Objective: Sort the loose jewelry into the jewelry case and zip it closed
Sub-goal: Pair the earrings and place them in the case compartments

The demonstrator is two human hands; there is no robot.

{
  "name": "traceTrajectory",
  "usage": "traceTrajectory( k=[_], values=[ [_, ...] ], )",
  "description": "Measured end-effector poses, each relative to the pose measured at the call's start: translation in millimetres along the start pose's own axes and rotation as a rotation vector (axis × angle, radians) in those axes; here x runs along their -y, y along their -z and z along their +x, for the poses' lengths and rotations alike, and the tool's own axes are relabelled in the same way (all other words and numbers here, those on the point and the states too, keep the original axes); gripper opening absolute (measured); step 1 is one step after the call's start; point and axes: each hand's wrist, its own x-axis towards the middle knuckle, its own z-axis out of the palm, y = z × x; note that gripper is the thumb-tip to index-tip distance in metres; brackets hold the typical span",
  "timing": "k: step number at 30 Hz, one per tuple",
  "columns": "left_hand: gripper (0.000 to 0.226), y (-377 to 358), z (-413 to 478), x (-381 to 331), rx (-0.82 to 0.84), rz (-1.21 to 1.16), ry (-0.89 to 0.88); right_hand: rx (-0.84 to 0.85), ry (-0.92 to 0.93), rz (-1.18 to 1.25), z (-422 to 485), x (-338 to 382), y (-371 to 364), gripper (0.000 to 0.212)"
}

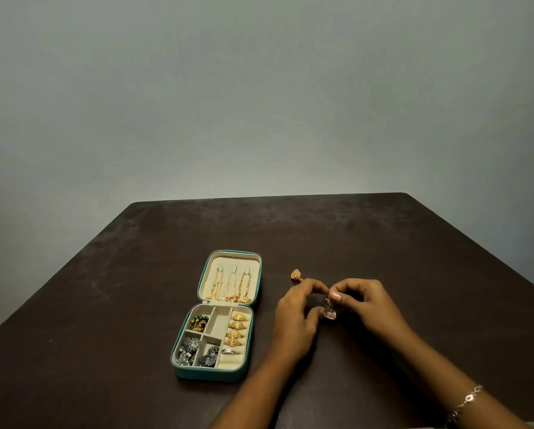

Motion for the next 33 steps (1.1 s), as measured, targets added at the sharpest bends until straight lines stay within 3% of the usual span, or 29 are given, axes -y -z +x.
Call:
traceTrajectory(
  k=[6,14,19,24,27,33],
  values=[
    [0.020,3.6,-5.0,-5.1,-0.056,-0.162,0.008,0.045,-0.043,0.123,-5.5,17.5,-1.0,0.013],
    [0.013,4.8,-7.0,-4.6,-0.065,-0.287,0.064,-0.036,-0.113,0.257,-12.3,24.0,-10.6,0.009],
    [0.020,7.1,-5.4,-3.9,-0.078,-0.324,0.126,-0.073,-0.102,0.229,-5.0,24.3,-13.6,0.006],
    [0.025,8.3,-4.1,-3.3,-0.106,-0.351,0.192,-0.156,-0.023,-0.048,24.0,12.0,-15.9,0.015],
    [0.023,9.1,-3.6,-2.4,-0.125,-0.392,0.224,-0.107,0.055,-0.208,38.1,6.1,-26.0,0.023],
    [0.023,6.0,-2.2,5.5,-0.201,-0.284,0.228,-0.133,0.134,-0.307,50.3,-8.5,-38.6,0.023]
  ],
)
